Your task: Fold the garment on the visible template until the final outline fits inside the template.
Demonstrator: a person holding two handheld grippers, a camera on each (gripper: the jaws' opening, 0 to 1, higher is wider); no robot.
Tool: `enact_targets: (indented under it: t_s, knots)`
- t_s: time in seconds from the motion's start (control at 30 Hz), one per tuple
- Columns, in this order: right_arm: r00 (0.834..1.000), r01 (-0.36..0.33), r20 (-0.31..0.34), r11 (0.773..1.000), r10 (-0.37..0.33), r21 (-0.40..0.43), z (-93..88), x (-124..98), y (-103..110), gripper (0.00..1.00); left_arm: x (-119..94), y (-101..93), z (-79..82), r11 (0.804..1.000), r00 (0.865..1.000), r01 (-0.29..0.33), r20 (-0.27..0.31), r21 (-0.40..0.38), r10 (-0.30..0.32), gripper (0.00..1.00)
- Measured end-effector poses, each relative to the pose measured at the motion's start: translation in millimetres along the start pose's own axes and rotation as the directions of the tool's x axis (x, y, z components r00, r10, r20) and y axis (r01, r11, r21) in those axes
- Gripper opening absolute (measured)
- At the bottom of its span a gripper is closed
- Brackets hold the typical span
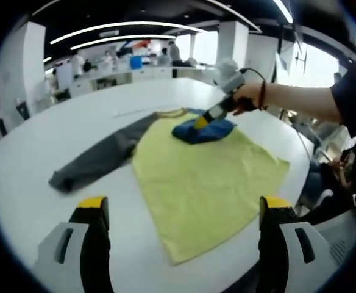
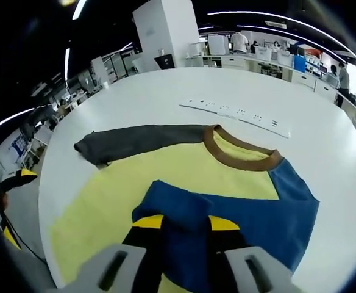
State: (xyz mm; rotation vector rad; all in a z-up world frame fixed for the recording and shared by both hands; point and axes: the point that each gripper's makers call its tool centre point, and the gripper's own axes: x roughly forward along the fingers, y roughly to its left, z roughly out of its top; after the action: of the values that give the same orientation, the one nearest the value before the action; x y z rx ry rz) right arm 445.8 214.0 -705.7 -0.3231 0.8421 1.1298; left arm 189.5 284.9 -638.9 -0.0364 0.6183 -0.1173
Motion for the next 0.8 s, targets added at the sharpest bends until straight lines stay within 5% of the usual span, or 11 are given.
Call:
enact_targets:
  t_s: [0.3,0.53,0.8]
  knots:
    - [0.998,-0.047,0.039,0.999,0.047,-0.003,10.9,-4,16,0.01,-1,-1.8,3.8,1.000,1.000,0.000,0.007,0.005,0.000,0.99]
    - [0.991,-0.127,0.053,0.990,0.124,0.069,18.6,-10,41,0.00,-2,-3.5,2.7,1.000,1.000,0.003,0.009,0.006,-0.003,0.99]
    - [0.979,-0.192,0.081,0.981,0.189,0.037,30.5,-11,71,0.00,-5,-3.3,0.9,1.000,1.000,0.000,0.011,0.005,0.000,0.99]
